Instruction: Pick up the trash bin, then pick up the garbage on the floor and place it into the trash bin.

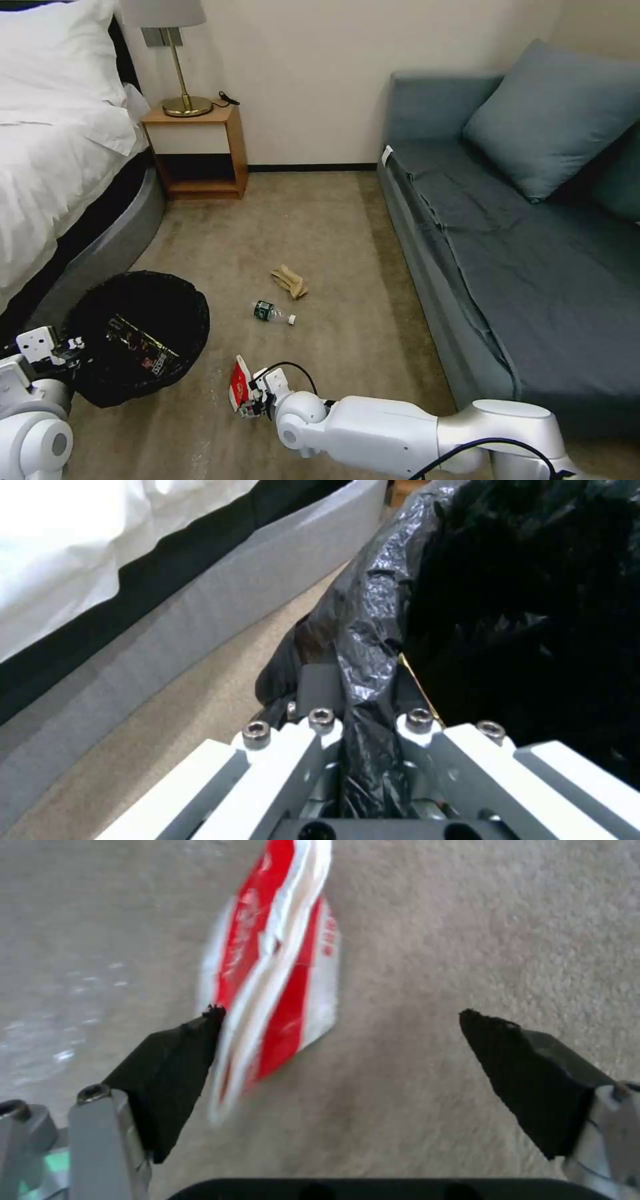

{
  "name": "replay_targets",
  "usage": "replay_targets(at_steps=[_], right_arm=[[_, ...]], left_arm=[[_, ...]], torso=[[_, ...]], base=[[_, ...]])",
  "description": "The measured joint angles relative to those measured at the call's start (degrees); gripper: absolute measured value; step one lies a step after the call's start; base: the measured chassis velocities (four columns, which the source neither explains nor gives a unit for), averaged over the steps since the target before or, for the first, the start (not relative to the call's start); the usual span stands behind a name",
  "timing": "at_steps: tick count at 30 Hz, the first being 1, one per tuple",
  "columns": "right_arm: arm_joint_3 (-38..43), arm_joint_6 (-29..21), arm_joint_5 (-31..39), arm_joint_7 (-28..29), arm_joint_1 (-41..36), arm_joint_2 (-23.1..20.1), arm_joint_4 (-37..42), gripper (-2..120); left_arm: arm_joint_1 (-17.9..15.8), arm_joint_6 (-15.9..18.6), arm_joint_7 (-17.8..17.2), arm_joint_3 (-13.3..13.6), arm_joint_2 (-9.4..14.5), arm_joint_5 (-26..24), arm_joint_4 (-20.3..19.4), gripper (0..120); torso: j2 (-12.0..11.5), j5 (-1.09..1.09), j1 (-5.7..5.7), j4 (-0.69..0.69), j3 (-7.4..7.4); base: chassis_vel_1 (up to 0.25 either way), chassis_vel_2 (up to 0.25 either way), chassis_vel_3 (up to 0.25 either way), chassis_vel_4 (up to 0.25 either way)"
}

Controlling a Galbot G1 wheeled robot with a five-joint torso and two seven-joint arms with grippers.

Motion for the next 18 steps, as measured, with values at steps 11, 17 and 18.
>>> replay_targets(at_steps=[11,17,18], right_arm=[[-1.48,3.07,-3.14,-2.74,-0.83,2.6,-6.56,74],[-1.53,3.28,-3.83,-3.16,-0.58,1.63,-5.37,53],[-1.52,3.29,-3.92,-3.17,-0.49,1.29,-4.85,47]], left_arm=[[0.36,-0.16,0.01,-0.52,0.02,-0.09,-0.22,4],[0.12,-0.23,0.01,-0.36,0.02,-0.1,0.04,4],[0.05,-0.23,0.01,-0.21,-0.02,-0.08,0.06,4]], torso=[[0.0,0.0,0.0,0.0,0.0],[0.0,0.01,0.0,0.0,0.0],[0.0,0.0,0.0,0.0,0.0]], base=[[0.0,0.0,0.0,0.0],[0.0,0.0,0.0,0.0],[0.0,0.0,0.0,0.0]])
